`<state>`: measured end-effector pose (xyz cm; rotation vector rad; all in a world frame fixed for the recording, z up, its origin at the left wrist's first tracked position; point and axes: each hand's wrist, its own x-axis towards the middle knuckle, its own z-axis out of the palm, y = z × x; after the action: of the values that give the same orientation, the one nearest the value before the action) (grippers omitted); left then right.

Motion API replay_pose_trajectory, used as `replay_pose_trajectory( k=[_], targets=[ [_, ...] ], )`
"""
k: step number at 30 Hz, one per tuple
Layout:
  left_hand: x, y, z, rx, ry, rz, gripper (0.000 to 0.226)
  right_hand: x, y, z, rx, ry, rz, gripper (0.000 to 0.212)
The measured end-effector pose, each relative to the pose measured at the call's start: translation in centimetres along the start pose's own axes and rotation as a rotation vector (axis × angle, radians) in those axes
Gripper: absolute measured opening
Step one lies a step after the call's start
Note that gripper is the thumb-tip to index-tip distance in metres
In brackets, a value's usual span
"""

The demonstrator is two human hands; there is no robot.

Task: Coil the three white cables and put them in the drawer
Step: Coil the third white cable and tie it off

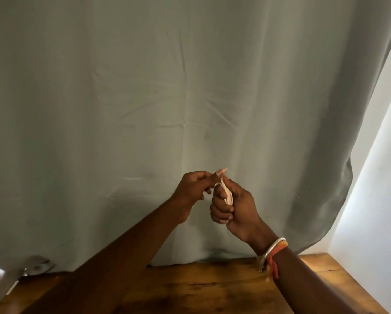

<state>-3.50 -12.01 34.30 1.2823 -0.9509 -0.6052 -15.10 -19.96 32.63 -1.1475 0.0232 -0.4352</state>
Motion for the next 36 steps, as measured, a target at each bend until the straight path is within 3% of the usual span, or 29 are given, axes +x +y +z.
replay_pose_trajectory(
  k=[4, 6, 15, 18, 24, 27, 32, 36],
  targets=[
    [-1.0, -1.5, 0.8, -0.198, -0.195, -0.098, 0.053, -0.1, -0.7, -0.3, 0.251, -0.206, -0.001, 0.052],
    [-1.5, -1.6, 1.3, -0.276, -0.200, -0.076, 0.050, -0.1, -1.0, -0.6, 0.312, -0.277, 0.014, 0.054],
    [-1.9, -1.5, 1.6, -0.149, -0.241, 0.064, 0.028, -1.0, -1.8, -2.6, 0.282, -0.362, 0.043, 0.050],
    [-1.7, -1.8, 1.9, -0.167, -0.204, 0.094, 0.025, -1.1, -2.3, -2.7, 0.084, -0.203, 0.013, 0.056],
    [-0.6, -1.9, 2.0, -0.026, -0.009, 0.191, 0.015, -0.2, -3.3, -0.9, -0.351, 0.389, 0.001, 0.056],
    [-0.4, -2.5, 2.8, 0.114, 0.095, 0.273, 0.017, 0.2, -3.8, -0.2, -0.451, 0.634, -0.057, 0.047],
    [-0.5, -2.4, 3.5, 0.345, 0.248, 0.418, 0.032, 0.9, -3.3, 0.4, -0.530, 0.766, -0.190, 0.045],
    [-0.8, -1.7, 3.4, 0.718, 0.350, 0.576, 0.034, 1.1, -3.0, 0.7, -0.583, 0.782, -0.238, 0.047]
  ],
)
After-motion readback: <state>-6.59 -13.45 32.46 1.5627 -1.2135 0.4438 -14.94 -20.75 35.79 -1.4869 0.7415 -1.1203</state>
